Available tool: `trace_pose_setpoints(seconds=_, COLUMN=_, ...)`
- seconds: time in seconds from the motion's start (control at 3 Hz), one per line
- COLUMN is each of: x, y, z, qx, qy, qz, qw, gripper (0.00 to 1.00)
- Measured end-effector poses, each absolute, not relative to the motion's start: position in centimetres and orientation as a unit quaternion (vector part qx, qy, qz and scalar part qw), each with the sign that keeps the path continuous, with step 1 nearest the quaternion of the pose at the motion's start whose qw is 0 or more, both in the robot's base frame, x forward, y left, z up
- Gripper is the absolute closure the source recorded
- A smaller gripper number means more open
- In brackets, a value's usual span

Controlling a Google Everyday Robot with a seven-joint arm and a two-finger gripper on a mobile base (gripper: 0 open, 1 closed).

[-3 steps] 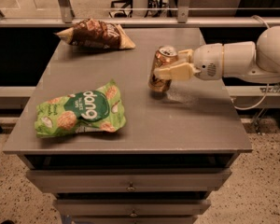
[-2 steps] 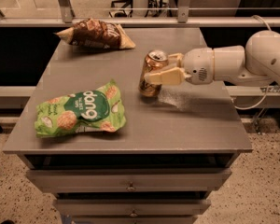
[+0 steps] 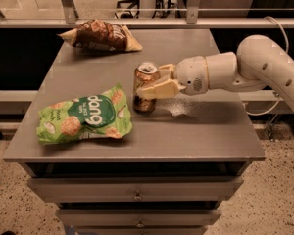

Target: Move orange can near green rice chip bag

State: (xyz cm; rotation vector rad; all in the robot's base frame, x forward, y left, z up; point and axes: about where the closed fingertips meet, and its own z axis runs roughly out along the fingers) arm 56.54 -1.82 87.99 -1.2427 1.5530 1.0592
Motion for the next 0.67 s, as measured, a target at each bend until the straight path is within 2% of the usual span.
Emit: trace_pose_setpoints(seconds=0.67, x=55.85, y=-0.29, z=87.27, qx=-0.519, qy=0.611, qz=0.432, qw=0.413, gripper=0.15)
